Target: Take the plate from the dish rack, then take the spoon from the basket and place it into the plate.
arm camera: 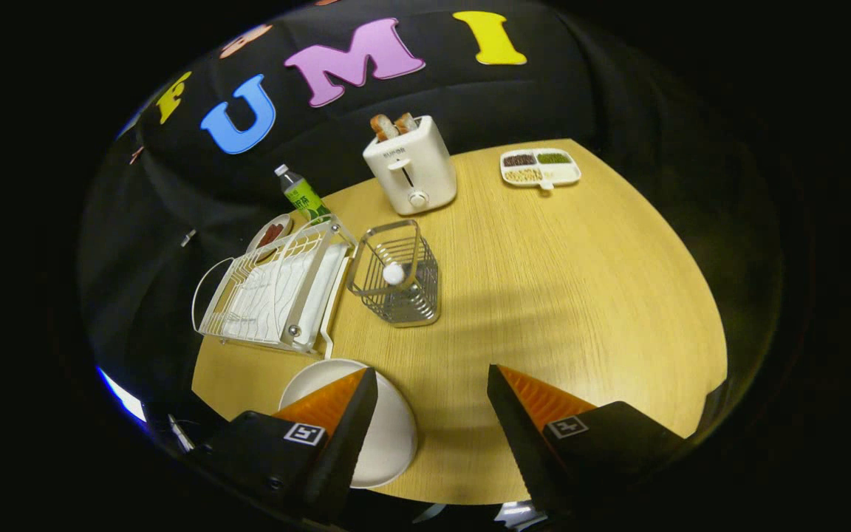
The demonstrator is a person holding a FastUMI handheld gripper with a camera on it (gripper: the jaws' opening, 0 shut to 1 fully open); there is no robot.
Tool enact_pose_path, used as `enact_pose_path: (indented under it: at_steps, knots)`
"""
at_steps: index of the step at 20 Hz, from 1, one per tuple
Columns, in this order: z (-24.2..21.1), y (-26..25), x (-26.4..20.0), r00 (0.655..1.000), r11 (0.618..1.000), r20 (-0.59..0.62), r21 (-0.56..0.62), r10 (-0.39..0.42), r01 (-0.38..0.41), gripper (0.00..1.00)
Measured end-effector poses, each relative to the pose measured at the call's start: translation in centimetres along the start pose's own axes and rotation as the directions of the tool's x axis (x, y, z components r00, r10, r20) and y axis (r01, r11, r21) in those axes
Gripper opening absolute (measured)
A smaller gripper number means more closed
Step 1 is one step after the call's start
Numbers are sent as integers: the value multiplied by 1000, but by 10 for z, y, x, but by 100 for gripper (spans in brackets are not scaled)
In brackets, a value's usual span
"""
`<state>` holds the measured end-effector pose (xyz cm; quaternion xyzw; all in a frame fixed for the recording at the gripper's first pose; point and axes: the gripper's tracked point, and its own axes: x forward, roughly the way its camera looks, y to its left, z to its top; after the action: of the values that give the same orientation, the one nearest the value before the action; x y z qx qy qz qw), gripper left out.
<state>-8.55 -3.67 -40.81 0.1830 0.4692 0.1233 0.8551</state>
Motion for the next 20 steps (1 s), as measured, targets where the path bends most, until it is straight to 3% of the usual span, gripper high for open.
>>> enact_pose_path:
  at_steps: [4, 10, 18, 19, 20]
  knots:
    - [36, 19, -9, 999, 988, 46, -155, 14, -7, 94]
    - [51, 35, 15, 999, 976, 10, -216, 43, -40, 91]
    - [55, 30, 47, 999, 970, -33, -243, 22, -29, 67]
    - [55, 31, 49, 999, 969, -38, -244, 18, -27, 61]
    - [54, 30, 50, 999, 968, -41, -250, 8, -18, 47]
